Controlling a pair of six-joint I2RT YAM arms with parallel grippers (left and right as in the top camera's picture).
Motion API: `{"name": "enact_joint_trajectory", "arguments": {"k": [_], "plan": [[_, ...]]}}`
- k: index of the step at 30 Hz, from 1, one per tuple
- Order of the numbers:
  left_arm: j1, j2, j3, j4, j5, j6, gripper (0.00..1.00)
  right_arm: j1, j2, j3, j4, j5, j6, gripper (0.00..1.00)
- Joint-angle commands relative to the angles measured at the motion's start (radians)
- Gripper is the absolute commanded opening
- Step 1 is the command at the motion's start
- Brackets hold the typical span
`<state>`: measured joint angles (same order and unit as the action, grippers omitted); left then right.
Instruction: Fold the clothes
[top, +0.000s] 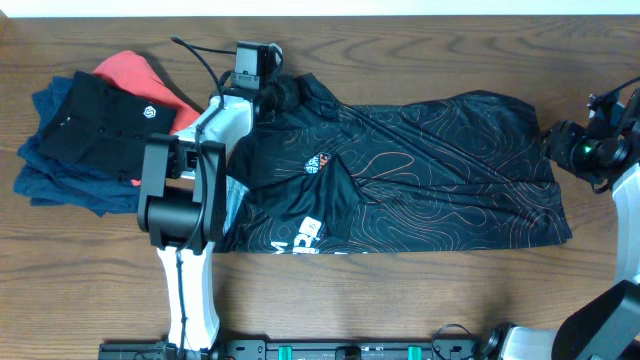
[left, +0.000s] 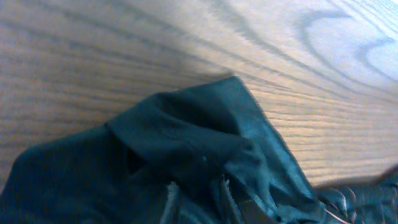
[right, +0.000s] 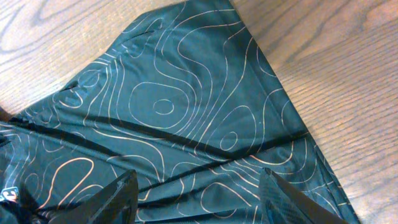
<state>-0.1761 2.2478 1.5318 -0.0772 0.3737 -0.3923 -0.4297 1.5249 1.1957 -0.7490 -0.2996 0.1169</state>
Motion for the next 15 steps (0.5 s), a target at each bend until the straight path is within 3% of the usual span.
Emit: {"name": "enact_joint_trajectory", "arguments": {"k": [1,3,9,10,12,15], "plan": [[0.000,0.026,-0.005,0.006,-0.008,0.013,0.12,0.007,0.004,0.001,-0.003,-0.010,-0.015,0.61],[0.000,0.026,-0.005,0.008,-0.008,0.013,0.08,0.008,0.004,0.001,-0.002,0.002,-0.015,0.61],[0.000,0.026,-0.005,0.007,-0.008,0.012,0.06,0.007,0.004,0.001,-0.003,0.039,-0.015,0.61],[0.000,0.026,-0.005,0.004,-0.007,0.012,0.17,0.007,0.004,0.001,-0.003,0.042,-0.015,0.61],[0.000,0.026,-0.005,0.003,0.002,0.012,0.47,0.004,0.004,0.001,0.001,0.043,-0.017,0.61],[0.000,0.026,-0.005,0.007,0.048,-0.023,0.50,0.003,0.005,0.001,0.005,0.075,-0.021,0.62]]}}
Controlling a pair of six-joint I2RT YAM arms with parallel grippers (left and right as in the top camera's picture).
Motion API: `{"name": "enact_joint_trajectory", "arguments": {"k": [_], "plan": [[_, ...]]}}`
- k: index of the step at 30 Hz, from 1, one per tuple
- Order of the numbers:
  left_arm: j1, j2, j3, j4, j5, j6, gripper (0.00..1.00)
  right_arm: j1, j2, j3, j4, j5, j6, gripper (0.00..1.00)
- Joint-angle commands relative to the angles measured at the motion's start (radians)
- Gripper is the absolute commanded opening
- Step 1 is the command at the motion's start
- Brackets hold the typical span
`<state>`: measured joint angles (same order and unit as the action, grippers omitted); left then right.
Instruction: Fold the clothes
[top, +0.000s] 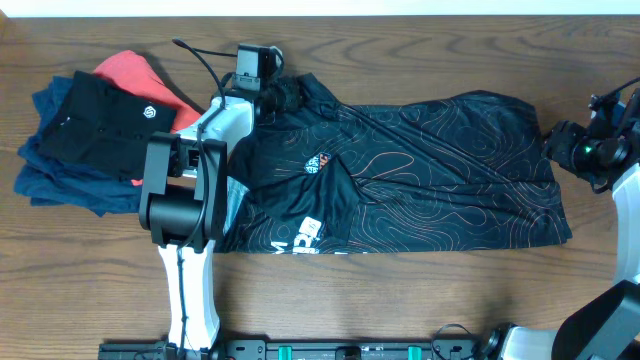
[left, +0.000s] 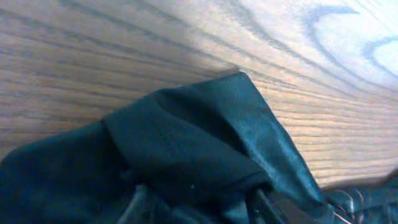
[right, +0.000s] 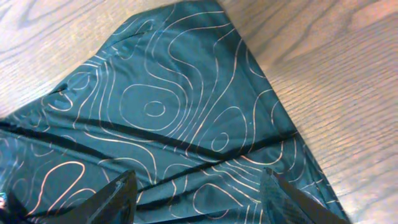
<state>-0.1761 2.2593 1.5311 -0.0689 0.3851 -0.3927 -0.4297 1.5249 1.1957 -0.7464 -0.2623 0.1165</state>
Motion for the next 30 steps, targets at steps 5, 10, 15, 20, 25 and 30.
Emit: {"name": "enact_joint_trajectory", "arguments": {"k": [5,10,15,20,25,30], "plan": [[0.001,0.014,-0.004,0.005,0.052,-0.098,0.55,0.003,0.005,0.001,0.001,0.056,-0.021,0.63],[0.000,0.014,-0.004,0.027,0.053,-0.171,0.56,0.003,0.005,0.001,-0.008,0.056,-0.021,0.62],[0.001,0.014,-0.004,0.030,0.071,-0.219,0.57,0.003,0.005,0.001,-0.008,0.057,-0.021,0.63],[0.010,0.014,-0.004,0.029,0.106,-0.262,0.57,0.003,0.005,0.001,-0.013,0.057,-0.021,0.63],[0.037,0.014,-0.004,0.033,0.217,-0.294,0.55,0.003,0.005,0.001,-0.017,0.057,-0.021,0.63],[0.076,0.014,-0.004,0.033,0.289,-0.359,0.55,0.003,0.005,0.001,-0.030,0.057,-0.021,0.63]]}}
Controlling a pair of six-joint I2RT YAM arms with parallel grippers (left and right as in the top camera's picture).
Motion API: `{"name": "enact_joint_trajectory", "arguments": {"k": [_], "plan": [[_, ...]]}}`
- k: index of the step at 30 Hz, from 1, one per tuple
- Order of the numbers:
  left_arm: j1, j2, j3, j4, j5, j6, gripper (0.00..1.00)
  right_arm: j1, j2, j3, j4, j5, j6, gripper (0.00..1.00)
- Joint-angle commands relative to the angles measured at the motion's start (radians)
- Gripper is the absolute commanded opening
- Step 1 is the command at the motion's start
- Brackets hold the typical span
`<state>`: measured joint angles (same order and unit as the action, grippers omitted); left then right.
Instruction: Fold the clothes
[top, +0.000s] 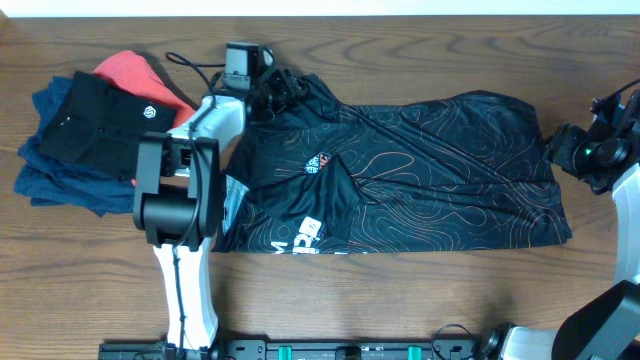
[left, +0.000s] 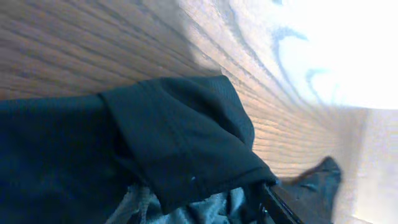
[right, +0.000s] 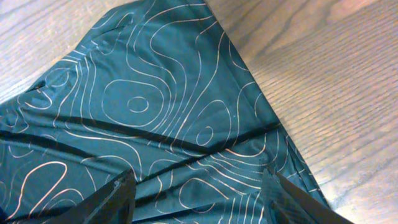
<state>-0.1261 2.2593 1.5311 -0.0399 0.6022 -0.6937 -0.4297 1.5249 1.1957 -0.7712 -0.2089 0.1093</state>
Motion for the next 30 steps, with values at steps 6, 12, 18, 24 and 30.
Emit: {"name": "enact_joint_trajectory", "arguments": {"k": [6,12,18,24,30], "plan": [[0.035,0.014,-0.004,0.003,0.072,-0.068,0.61,0.003,0.005,0.001,-0.011,0.003,-0.013,0.63],[0.035,0.014,-0.004,-0.011,0.073,-0.068,0.62,0.003,0.005,0.001,-0.019,0.003,-0.013,0.63],[0.013,0.014,-0.004,-0.011,0.058,-0.068,0.65,0.003,0.005,0.001,-0.019,0.003,-0.013,0.63],[-0.023,0.014,-0.004,-0.002,-0.081,-0.067,0.66,0.003,0.005,0.001,-0.023,0.003,-0.013,0.63],[-0.047,0.014,-0.004,0.051,-0.143,-0.067,0.66,0.003,0.005,0.001,-0.026,0.003,-0.013,0.63]]}}
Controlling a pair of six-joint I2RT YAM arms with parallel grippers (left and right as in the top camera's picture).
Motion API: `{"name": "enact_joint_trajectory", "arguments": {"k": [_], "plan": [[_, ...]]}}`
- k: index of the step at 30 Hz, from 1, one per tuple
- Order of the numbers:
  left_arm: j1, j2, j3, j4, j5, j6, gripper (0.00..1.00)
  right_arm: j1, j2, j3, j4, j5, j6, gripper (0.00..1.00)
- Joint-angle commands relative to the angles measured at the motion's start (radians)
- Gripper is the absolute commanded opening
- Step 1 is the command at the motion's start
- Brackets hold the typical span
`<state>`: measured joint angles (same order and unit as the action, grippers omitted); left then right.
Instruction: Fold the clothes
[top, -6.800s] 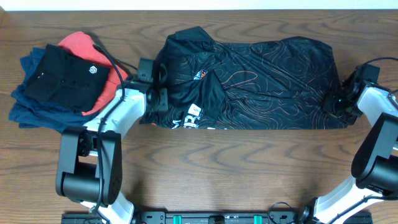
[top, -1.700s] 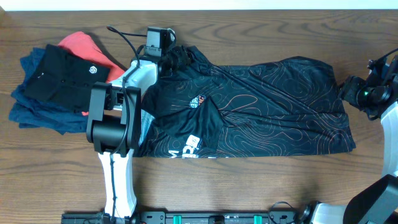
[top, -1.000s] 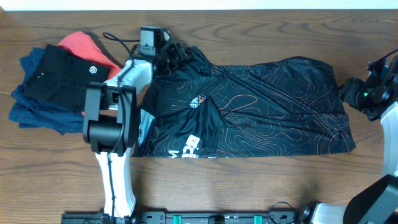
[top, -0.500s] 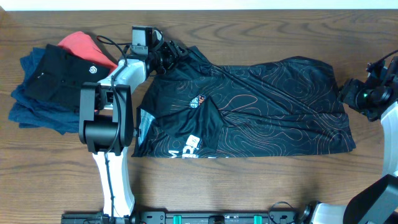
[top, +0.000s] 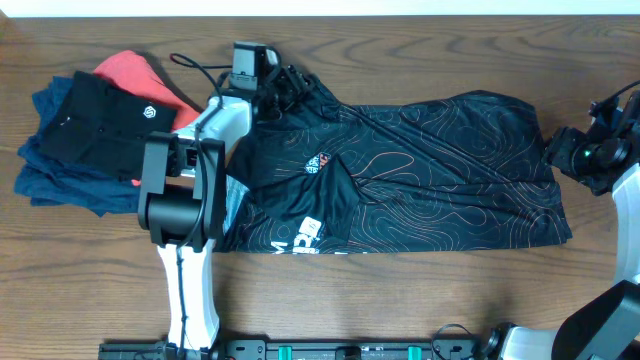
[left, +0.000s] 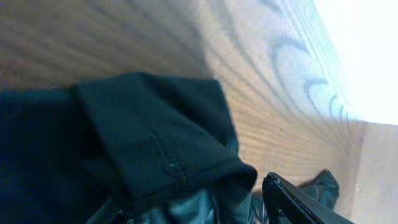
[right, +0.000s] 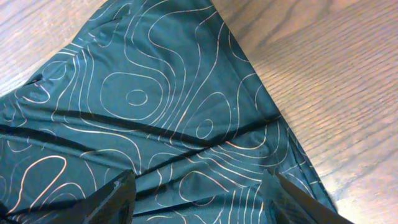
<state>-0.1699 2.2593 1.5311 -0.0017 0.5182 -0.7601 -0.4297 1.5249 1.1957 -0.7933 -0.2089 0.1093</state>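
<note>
A dark teal shirt with thin copper contour lines lies spread across the wooden table. My left gripper is at its top left end, by the collar. In the left wrist view a folded flap of the shirt sits between the fingers, which stand wide apart; the left gripper is open around that cloth. My right gripper hovers at the shirt's right hem. The right gripper is open just above the patterned cloth, with nothing between its fingers.
A pile of folded clothes, black on navy with a red piece behind, lies at the table's left end, close beside the left arm. Bare wood runs along the front edge and past the shirt's right hem.
The left gripper has shifted slightly right and its view has tilted; the flap of cloth still lies between its open fingers. The right gripper sits a little further in over the hem.
At first the left fingers stood close together on bunched cloth by the collar. Half a second later they were wide apart with the cloth between them, and have stayed so while the wrist tilted. The right gripper stayed open at the hem corner, edging inward.
</note>
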Motion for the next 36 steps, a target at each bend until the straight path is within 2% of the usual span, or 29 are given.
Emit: {"name": "enact_joint_trajectory", "arguments": {"k": [1,6,22,23,28,29,30,33,36], "plan": [[-0.005,0.014,-0.004,0.021,-0.068,-0.001,0.66,0.003,0.005,0.001,-0.003,0.003,-0.013,0.63],[-0.010,0.014,-0.004,0.034,-0.134,-0.001,0.67,0.003,0.005,0.001,-0.003,0.003,-0.014,0.63],[-0.024,0.016,-0.004,0.026,-0.199,0.000,0.66,0.003,0.005,0.001,-0.003,0.003,-0.013,0.63],[-0.026,0.016,-0.004,0.027,-0.199,0.003,0.63,0.003,0.005,0.001,-0.002,0.003,-0.013,0.63],[-0.035,0.017,-0.004,0.029,-0.198,0.016,0.22,0.005,0.005,0.001,-0.003,0.003,-0.013,0.63],[-0.035,0.017,-0.004,0.029,-0.198,0.019,0.19,0.006,0.005,0.001,-0.004,0.003,-0.013,0.63],[-0.034,0.017,-0.004,0.026,-0.198,0.019,0.09,0.007,0.005,0.001,-0.004,0.001,-0.013,0.63],[-0.034,0.016,-0.004,0.026,-0.163,0.058,0.06,0.007,0.005,0.001,0.005,0.002,-0.002,0.63],[-0.029,0.002,-0.003,0.007,-0.095,0.168,0.06,0.007,0.005,0.001,0.035,0.003,-0.003,0.64]]}}
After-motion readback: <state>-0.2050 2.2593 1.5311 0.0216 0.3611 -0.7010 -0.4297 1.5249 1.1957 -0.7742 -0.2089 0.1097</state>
